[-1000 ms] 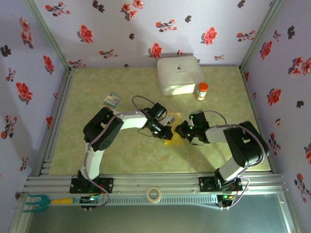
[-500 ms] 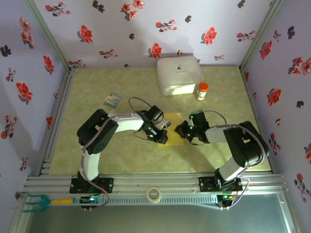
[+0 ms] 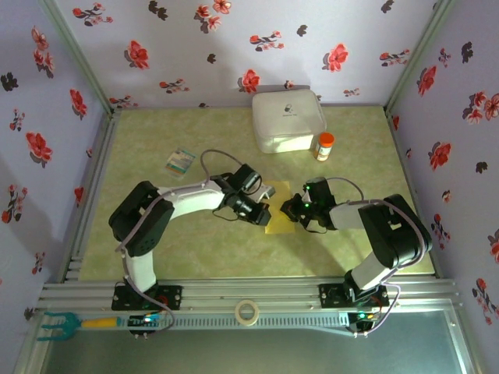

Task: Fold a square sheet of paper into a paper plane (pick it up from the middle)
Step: Fold the triangle a second time at the center of the table.

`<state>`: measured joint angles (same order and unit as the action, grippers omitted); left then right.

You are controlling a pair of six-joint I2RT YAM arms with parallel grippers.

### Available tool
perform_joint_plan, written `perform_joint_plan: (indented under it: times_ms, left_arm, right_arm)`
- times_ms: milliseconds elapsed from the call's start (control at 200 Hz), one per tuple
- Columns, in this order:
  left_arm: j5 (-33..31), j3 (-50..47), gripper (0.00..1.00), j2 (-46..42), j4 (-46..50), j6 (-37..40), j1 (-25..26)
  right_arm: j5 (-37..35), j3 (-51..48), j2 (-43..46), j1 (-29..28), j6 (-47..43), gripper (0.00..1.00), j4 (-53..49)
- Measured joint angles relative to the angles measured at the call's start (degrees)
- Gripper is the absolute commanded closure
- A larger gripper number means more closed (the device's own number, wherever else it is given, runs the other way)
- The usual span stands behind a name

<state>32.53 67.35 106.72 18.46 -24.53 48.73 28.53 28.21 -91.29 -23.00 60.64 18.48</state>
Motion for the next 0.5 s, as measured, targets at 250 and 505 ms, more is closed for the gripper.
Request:
perform_joint_plan:
  times_ms: [250, 505]
  left_arm:
    - [2.67, 4.07, 0.95, 6.12, -2.32, -1.25, 0.02]
    - [3.72, 2.56, 0.95, 8.55, -1.73, -1.25, 0.02]
  right_arm:
    - [-0.04, 0.00, -0.02, 0.00, 0.00, 1.00, 0.15]
    - [-0.04, 0.00, -0.02, 0.00, 0.02, 1.00, 0.15]
